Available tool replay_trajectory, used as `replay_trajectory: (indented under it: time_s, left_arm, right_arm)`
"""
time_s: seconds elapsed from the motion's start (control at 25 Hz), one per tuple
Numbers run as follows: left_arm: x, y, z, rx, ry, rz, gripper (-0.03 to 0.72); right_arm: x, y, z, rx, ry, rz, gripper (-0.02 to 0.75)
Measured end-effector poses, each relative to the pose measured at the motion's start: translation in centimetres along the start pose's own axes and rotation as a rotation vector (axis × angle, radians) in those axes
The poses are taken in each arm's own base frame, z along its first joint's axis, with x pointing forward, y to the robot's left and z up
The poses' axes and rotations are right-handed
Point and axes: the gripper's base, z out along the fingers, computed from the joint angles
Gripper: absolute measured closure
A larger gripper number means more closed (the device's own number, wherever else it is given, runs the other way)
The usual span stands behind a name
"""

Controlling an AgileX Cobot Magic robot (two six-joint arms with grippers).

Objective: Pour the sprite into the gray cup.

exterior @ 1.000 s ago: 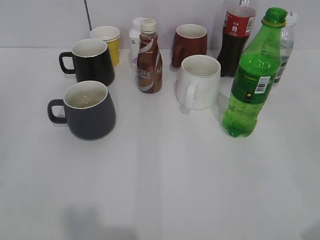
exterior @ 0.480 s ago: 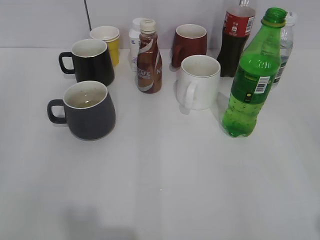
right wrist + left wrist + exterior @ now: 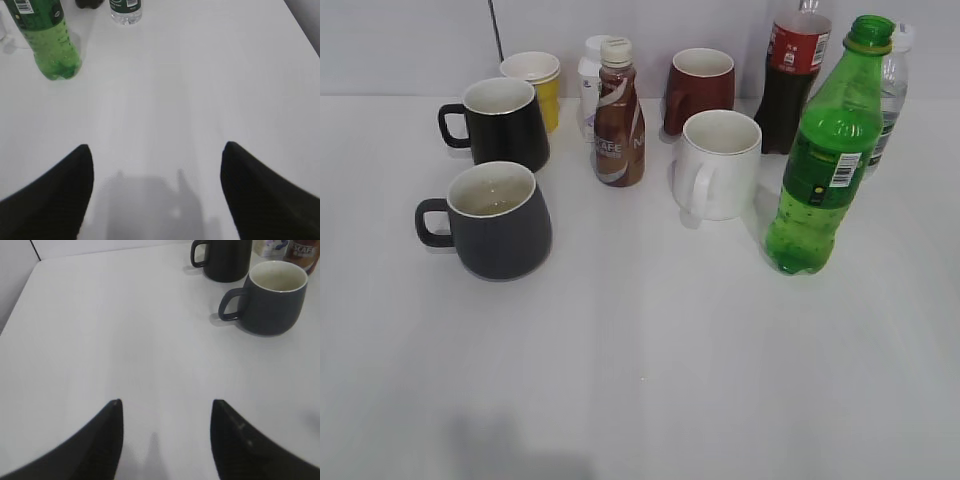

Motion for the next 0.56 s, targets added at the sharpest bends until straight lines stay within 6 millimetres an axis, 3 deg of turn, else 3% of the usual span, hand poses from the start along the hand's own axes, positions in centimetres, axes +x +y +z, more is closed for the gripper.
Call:
replay_trajectory:
  time_s: [0.56]
  left_arm:
    - [0.00,0.00,0.00,0.000,0.000,0.000,0.305]
  right_arm:
    - [0.00,-0.02,-0.03,0.001,-0.003,-0.001,0.147]
